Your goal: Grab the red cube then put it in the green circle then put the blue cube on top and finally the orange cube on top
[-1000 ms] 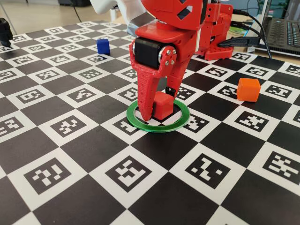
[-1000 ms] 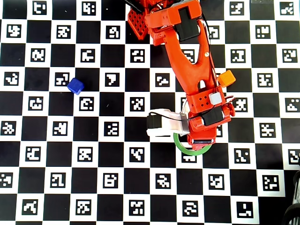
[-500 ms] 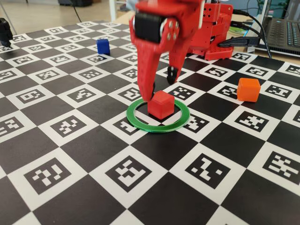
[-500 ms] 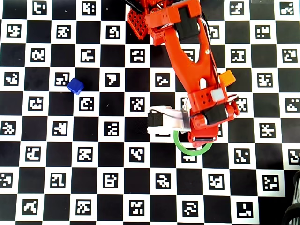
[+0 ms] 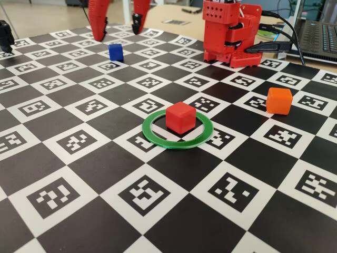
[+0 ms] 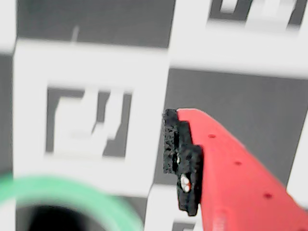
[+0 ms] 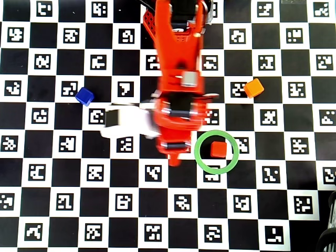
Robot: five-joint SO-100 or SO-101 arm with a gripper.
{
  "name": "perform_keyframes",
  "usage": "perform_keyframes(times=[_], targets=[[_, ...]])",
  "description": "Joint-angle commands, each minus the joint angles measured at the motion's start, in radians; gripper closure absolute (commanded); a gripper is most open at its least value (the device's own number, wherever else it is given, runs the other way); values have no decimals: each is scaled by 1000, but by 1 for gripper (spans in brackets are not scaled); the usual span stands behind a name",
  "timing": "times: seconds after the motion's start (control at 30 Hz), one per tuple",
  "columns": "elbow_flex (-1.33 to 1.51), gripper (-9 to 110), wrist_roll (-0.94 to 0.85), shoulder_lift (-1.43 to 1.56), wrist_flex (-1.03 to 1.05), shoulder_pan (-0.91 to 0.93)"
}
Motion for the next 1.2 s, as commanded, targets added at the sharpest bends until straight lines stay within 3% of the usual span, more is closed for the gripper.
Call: perform_keyframes(times=[0.0,0.37,1.17], targets=[[-14,62,-146,81,-8,221],[-32,57,-468,-41,-107,607],[232,56,-549,-77,-262,698]])
